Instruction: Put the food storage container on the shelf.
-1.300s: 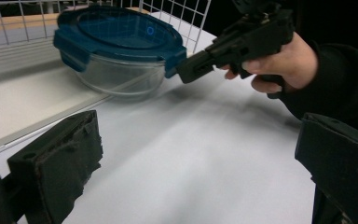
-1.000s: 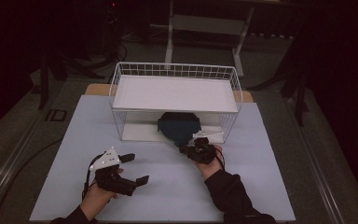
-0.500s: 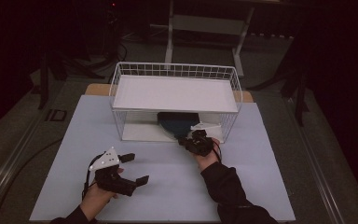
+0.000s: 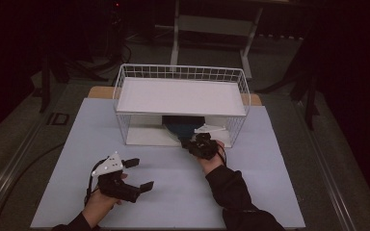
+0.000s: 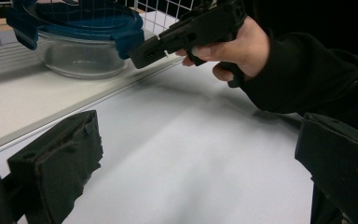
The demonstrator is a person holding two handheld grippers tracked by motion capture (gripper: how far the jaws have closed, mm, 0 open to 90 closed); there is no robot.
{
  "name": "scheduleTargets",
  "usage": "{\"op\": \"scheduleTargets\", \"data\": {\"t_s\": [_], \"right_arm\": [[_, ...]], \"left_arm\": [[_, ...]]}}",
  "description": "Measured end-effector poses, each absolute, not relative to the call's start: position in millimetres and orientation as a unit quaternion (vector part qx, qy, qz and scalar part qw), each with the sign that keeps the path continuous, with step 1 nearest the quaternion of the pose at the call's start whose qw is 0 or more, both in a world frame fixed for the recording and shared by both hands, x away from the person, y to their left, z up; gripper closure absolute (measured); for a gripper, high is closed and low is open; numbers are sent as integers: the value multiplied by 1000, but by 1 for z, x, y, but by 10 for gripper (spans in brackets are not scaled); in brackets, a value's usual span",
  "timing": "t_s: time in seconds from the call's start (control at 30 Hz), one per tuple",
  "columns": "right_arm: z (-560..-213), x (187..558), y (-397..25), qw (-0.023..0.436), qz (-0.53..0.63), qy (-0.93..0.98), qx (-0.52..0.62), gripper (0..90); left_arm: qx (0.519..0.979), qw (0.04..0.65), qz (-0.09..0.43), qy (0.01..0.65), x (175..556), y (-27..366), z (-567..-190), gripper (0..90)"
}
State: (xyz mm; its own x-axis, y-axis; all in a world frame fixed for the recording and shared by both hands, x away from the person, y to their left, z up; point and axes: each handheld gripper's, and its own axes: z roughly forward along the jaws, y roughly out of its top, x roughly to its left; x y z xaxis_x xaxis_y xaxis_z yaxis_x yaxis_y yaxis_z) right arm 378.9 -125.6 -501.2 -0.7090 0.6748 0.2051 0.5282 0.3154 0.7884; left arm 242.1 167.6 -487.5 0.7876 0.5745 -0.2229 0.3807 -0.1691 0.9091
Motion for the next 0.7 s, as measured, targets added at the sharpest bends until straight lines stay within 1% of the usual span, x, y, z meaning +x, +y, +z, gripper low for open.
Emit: {"op": "scheduleTargets", "data": {"t_s": [0.07,0.1,0.13,0.2,0.27,0.3,0.33,0.43,0.47,0.57,0.7], "right_arm": [[-498,374,-128,79,458,805,368,807],[-497,372,-129,76,462,803,368,766],[-495,369,-130,77,464,803,365,687],[-493,363,-134,84,476,799,359,479],[-491,358,-139,86,487,792,358,360],[-490,356,-141,75,491,791,357,296],[-490,354,-144,70,495,793,349,251],[-488,347,-151,56,503,793,339,183],[-488,345,-153,58,502,795,335,157],[-488,338,-161,66,501,795,337,140],[-488,328,-173,76,503,790,342,140]], "left_arm": [[759,564,86,315,242,168,-487,6],[759,564,87,314,242,168,-487,6],[759,564,87,314,241,167,-486,6],[758,566,88,312,241,167,-486,6],[761,563,89,309,241,167,-487,6],[761,563,88,309,240,167,-487,6],[761,563,87,309,240,166,-487,6],[760,565,89,309,239,166,-486,6],[759,566,89,308,239,166,-486,6],[759,568,90,306,239,166,-487,6],[760,569,89,302,239,165,-488,6]]}}
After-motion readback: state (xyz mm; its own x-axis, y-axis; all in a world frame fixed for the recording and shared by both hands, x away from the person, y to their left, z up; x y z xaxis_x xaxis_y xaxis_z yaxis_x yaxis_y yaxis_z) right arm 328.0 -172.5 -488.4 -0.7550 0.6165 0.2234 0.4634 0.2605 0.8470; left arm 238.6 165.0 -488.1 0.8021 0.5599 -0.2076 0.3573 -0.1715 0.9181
